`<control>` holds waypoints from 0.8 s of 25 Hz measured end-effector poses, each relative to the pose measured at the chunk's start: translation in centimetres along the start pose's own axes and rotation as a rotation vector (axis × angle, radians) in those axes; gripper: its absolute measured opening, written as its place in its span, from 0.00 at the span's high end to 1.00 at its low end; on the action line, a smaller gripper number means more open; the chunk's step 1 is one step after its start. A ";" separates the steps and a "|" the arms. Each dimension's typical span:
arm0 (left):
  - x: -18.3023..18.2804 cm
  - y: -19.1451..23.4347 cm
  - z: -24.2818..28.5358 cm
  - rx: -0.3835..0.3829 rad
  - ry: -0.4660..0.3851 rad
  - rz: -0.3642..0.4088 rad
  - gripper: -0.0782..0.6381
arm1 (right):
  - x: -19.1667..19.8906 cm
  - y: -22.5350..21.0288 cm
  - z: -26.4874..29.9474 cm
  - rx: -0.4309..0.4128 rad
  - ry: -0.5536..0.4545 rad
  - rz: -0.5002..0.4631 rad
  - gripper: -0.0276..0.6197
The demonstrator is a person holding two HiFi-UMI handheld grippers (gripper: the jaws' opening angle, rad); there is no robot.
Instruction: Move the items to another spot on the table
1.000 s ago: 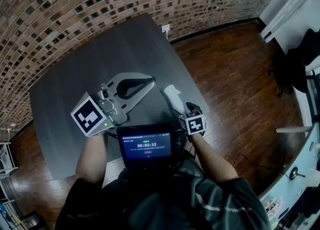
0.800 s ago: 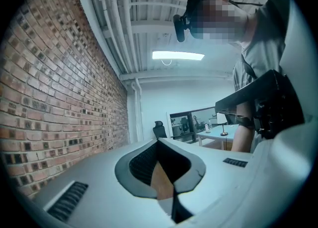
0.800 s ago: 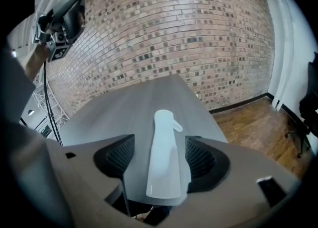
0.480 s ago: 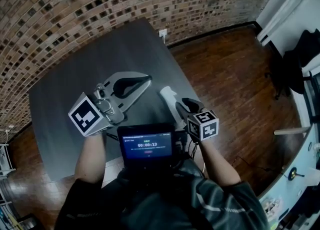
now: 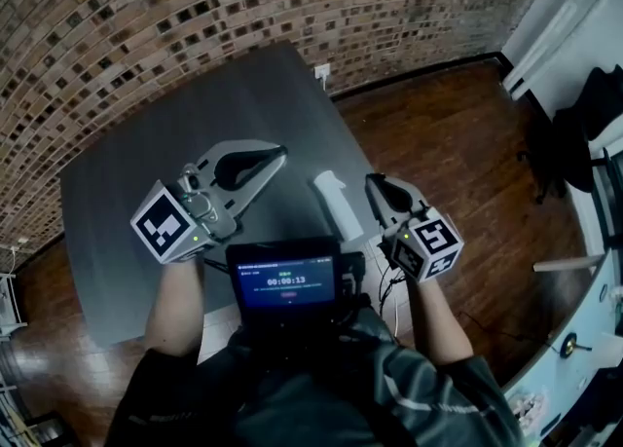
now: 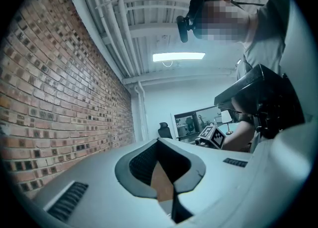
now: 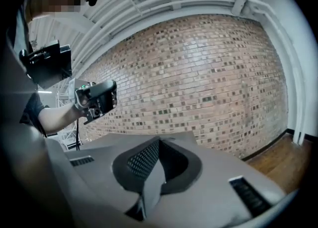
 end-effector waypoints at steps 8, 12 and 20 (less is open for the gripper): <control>0.2 -0.5 -0.4 0.014 0.024 -0.024 0.90 | -1.9 0.4 -1.8 0.000 -0.125 -0.074 0.95; -0.2 -0.4 -0.3 0.013 0.013 -0.002 0.90 | -2.7 0.7 -2.1 -0.002 -0.142 -0.083 0.95; -0.4 -0.2 -0.5 0.000 0.002 0.016 0.90 | -2.9 0.9 -2.1 -0.008 -0.149 -0.091 0.95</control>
Point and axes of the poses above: the fingertips, and each gripper's own axes: z forward along the fingers, y to its left, x out of its underside, the point moved 8 cm from there along -z, backward along the fingers, and after that the axes turned 13 degrees about y, right-handed, at the moved point
